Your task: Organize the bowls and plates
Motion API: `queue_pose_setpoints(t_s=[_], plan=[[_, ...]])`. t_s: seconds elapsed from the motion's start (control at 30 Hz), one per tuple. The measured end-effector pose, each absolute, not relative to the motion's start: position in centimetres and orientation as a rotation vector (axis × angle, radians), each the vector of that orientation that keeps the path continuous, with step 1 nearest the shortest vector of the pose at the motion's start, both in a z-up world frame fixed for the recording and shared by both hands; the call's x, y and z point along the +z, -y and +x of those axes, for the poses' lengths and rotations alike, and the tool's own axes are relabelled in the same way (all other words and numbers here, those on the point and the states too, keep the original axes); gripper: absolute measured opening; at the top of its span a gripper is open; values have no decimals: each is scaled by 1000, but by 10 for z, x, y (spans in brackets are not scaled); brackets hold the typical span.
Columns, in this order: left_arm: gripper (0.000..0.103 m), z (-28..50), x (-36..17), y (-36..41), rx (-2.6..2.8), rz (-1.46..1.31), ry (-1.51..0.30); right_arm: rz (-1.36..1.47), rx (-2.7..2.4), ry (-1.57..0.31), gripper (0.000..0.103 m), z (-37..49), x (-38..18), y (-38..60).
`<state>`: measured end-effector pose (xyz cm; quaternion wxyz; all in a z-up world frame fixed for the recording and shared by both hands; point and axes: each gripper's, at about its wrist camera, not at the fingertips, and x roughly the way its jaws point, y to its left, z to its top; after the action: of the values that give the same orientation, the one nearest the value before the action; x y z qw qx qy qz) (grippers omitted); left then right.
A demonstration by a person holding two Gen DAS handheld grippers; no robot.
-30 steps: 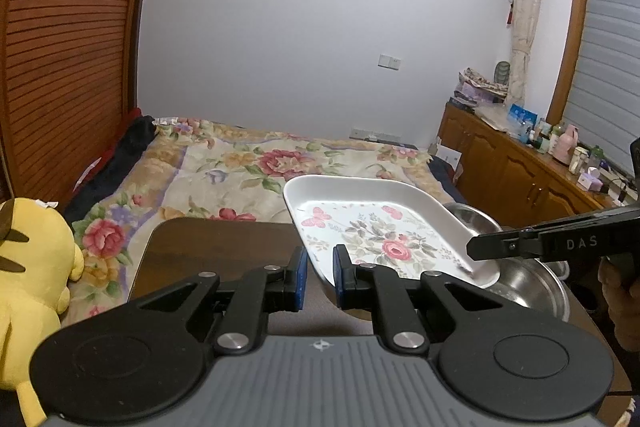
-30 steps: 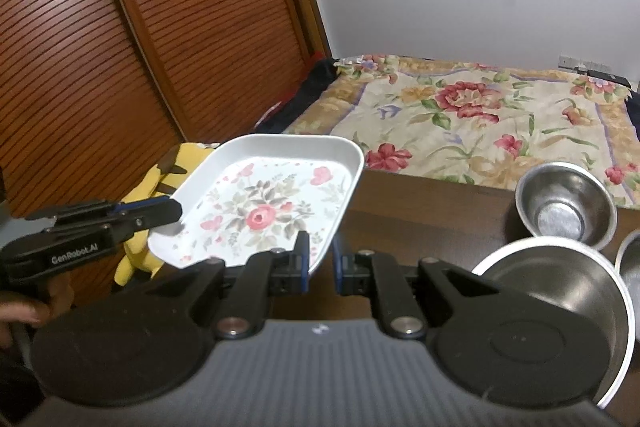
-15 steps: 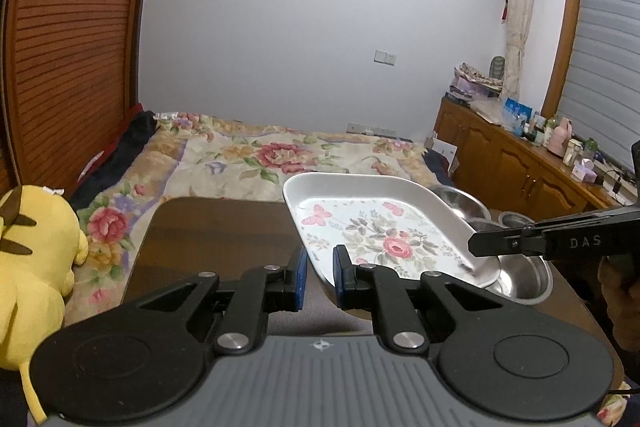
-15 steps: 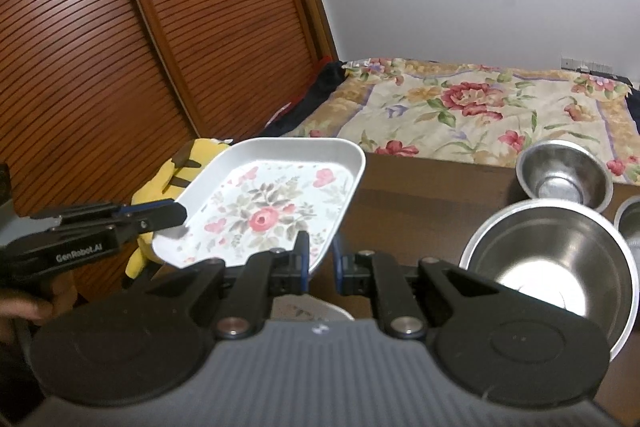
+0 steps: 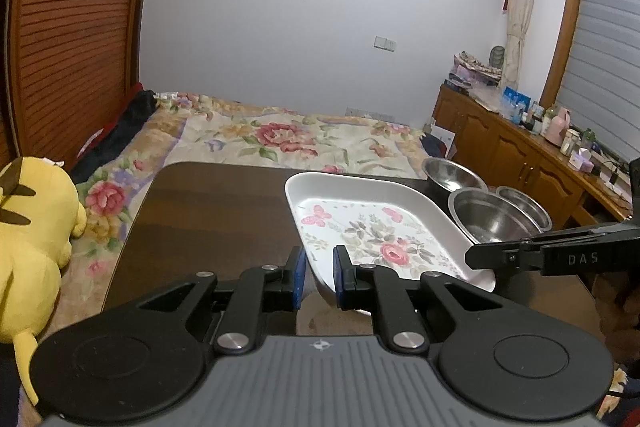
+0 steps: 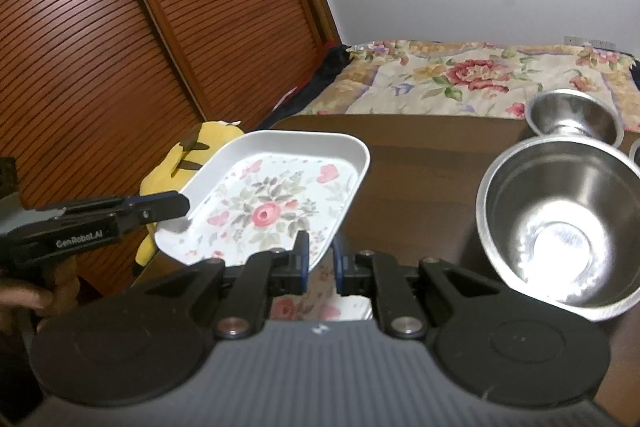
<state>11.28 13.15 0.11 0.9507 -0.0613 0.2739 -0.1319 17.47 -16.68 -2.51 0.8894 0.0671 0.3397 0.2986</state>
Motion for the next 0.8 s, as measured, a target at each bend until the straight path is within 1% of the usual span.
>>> queue_pose_setpoints(t_s=[0.47, 0.8], plan=[[15, 90, -25, -123, -285, -110, -610, 148, 618, -710, 14, 148, -53, 176], [15, 78, -36, -118, -286, -87, -624, 151, 611, -719, 14, 137, -61, 180]])
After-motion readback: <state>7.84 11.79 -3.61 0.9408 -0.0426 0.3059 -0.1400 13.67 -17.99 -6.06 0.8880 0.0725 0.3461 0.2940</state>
